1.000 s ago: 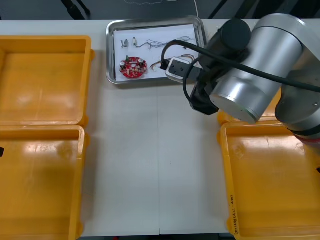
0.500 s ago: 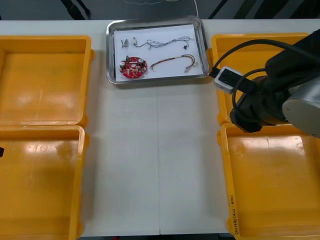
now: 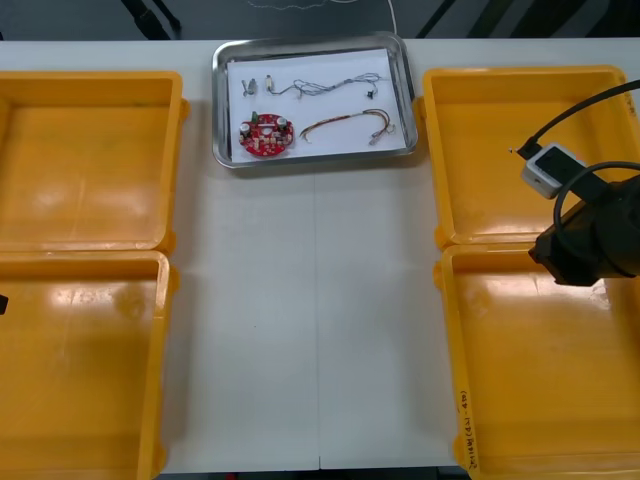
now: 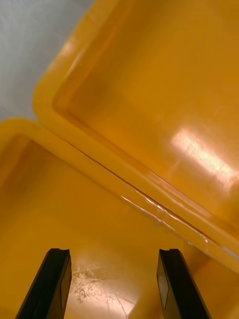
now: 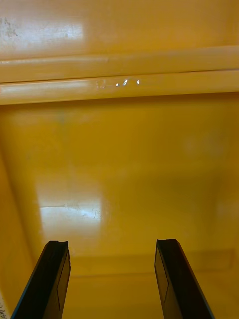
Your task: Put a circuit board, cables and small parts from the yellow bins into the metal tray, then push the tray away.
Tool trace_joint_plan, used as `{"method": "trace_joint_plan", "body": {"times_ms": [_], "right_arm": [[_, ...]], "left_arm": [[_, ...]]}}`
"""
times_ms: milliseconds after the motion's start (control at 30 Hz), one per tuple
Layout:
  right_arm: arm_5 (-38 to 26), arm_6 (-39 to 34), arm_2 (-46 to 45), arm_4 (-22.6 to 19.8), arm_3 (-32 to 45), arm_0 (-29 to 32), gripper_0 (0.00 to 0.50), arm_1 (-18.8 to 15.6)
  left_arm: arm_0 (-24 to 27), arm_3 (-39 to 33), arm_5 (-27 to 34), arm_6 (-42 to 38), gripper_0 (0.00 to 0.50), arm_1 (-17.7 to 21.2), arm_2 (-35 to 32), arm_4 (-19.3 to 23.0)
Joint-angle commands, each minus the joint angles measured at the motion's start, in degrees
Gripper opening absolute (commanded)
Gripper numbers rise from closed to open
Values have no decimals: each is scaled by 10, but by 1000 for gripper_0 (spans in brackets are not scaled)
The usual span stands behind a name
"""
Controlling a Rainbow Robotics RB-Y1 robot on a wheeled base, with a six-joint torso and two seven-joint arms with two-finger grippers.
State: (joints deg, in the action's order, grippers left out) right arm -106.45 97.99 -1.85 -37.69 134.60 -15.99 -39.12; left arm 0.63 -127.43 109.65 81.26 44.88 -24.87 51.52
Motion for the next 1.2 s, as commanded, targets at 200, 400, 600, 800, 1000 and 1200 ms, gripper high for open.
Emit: {"method": "trace_joint_plan", "body": {"times_ms": [200,400,600,800,1000,1200], "right_arm": [[-5,-46,-83,-3,19,69,500,-22],[-6,-119,-104,-6,9,98,500,-23],[-25,-170,-109,-10,8,104,500,-21],[-5,-198,-111,-14,4,119,500,-21],[18,-203,-112,-31,-19,127,500,-21],[38,-204,-122,-69,-54,127,500,-21]], "left_arm": [[-12,-16,4,37,500,24,-2,4],[-12,-16,4,37,500,24,-2,4],[-12,-16,4,37,500,24,-2,4],[-12,-16,4,37,500,24,-2,4],[-12,-16,4,37,500,24,-2,4],[-12,-16,4,37,500,24,-2,4]]}}
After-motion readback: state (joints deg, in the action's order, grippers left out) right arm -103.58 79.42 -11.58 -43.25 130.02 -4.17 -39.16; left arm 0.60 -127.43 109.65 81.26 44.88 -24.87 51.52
